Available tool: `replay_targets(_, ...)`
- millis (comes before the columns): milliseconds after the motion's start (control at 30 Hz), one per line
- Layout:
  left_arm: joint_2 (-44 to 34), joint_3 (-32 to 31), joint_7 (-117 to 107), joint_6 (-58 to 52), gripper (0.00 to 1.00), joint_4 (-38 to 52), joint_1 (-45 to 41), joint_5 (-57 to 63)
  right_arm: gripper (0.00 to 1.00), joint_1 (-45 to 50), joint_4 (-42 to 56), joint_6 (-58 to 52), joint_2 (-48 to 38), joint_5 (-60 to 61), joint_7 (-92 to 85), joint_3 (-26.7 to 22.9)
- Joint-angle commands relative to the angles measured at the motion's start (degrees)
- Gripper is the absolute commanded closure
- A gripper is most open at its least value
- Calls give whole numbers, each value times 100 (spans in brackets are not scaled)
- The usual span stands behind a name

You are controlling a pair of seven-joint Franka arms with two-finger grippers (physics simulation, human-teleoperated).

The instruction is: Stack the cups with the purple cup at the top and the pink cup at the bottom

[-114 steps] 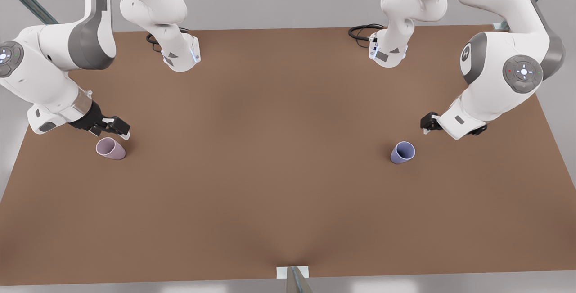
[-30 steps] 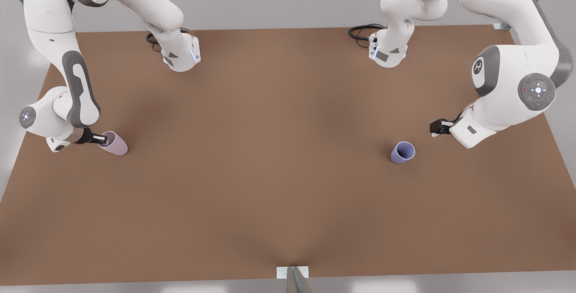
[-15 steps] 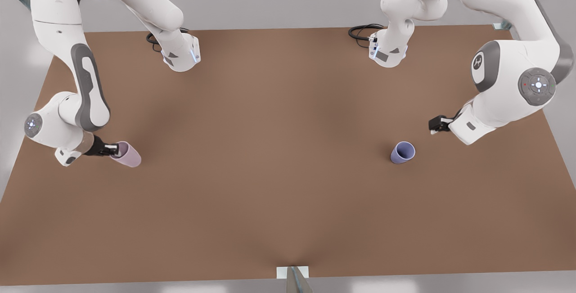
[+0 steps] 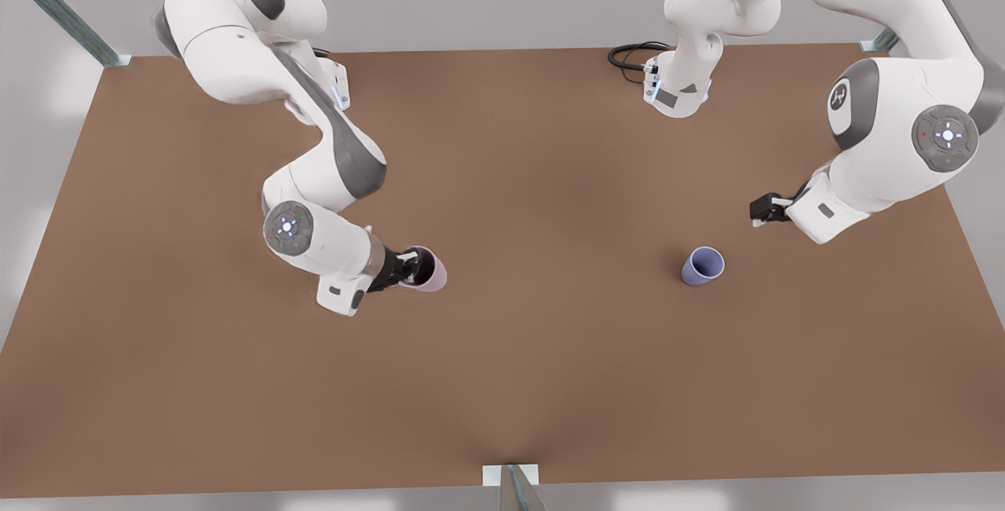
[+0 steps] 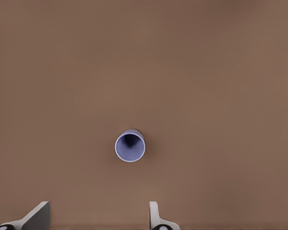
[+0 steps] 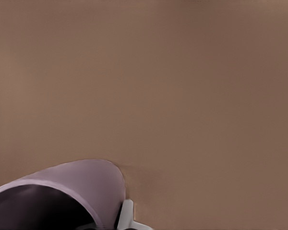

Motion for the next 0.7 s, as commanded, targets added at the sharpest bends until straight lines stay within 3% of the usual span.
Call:
replay_targets(0, -5, 1, -30, -58, 0, 3, 0, -1, 79, 569, 704, -842, 441, -285, 5564, -23)
replay_targets(33, -5, 1, -30, -58, 0, -6, 0, -1, 79, 780, 835, -763, 564, -285, 5634, -102)
replay_targets(100, 39, 10, 41, -49, 0, 3, 0, -1, 79, 1905, 1952, -771, 1249, -276, 6196, -876)
replay_targets(167, 48, 18, 49, -40, 0, 3, 9, 7, 79, 2160, 2427, -595, 1768, -276, 6504, -893)
replay_targets(400, 74, 27, 41, -49, 0, -6, 0, -1, 79, 2872, 2489, -33, 2339, -513, 6557, -1298)
replay_targets(533, 602, 27, -12, 188, 0, -50, 9, -54, 79, 3163, 2322, -359, 2357, -1375, 5590, -1289)
replay_targets(600, 901, 19, -30, 943, 0, -120, 9, -45, 79, 3215, 2058, -130, 2357, -1384, 5265, -1289)
replay_targets(667, 839, 18, -39, 2410, 0, -1016, 9, -54, 79, 3250, 1664, 291, 2340, -1375, 5247, -1280)
